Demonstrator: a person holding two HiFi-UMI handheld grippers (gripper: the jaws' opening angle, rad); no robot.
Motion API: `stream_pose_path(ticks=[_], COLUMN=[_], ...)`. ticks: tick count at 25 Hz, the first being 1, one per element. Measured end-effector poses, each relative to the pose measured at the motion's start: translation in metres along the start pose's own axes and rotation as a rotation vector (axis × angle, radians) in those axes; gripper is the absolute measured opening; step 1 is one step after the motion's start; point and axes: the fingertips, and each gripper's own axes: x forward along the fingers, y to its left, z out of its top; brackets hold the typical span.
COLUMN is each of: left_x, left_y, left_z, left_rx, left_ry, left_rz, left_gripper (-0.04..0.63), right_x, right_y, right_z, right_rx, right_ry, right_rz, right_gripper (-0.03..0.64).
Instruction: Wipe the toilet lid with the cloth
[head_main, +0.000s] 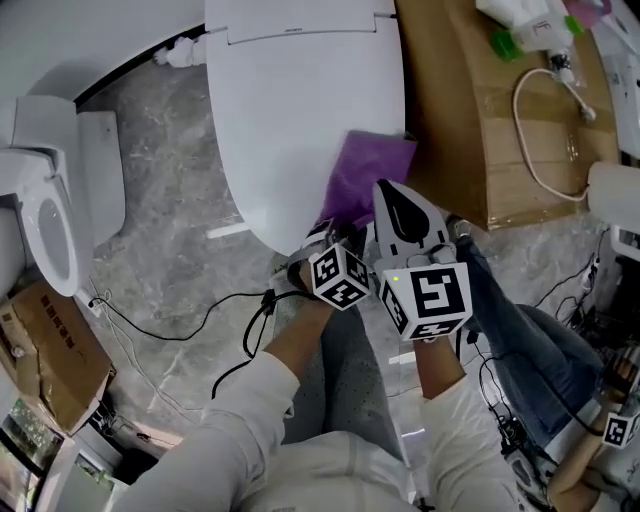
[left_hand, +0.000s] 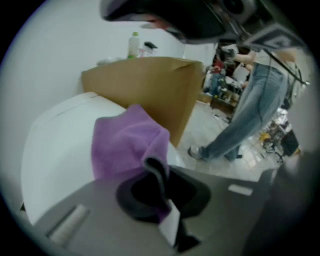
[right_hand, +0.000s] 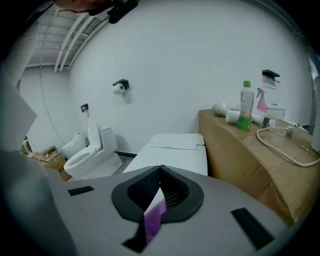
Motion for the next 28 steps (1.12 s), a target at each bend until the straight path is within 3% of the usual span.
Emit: stream_pose_path(ticks=[2, 6, 12, 20, 23, 28], left_x=[0.003, -0.021, -0.074, -0.118, -0.135, -0.168], left_y=[-0.034, -0.040, 0.008, 0.046, 0.053, 0.069], left_z=[-0.003, -0.036, -0.104, -0.158, -0.163, -0.142], left_rx=[0.007, -0.111, -0.285, -0.459, -0.485, -0.456], left_ry=[0.016, 0.026, 0.069, 0.161, 0.165, 0.102], left_rz=[-0.075, -0.078, 0.043, 0.172, 0.204, 0.262], left_gripper=[0.018, 0.018, 0.018, 0.018, 0.018, 0.017], right_x=[-0.006, -0.013, -0.011, -0.008, -0.010, -0.021], right_y=[-0.004, -0.007, 0.003, 0.033, 0.042, 0.060], right_z=[-0.002, -0.007, -0.013, -0.010, -0.010, -0.014], right_rx=[0.006, 0.019, 0.040, 0.038, 0.043, 0.050], right_ry=[0.002, 0.004, 0.006, 0.013, 0.016, 0.025], right_rz=[-0.008, -0.013, 0.005, 0.052, 0.059, 0.062], right_gripper=[0.015, 0.015, 0.015, 0.015, 0.015, 0.015])
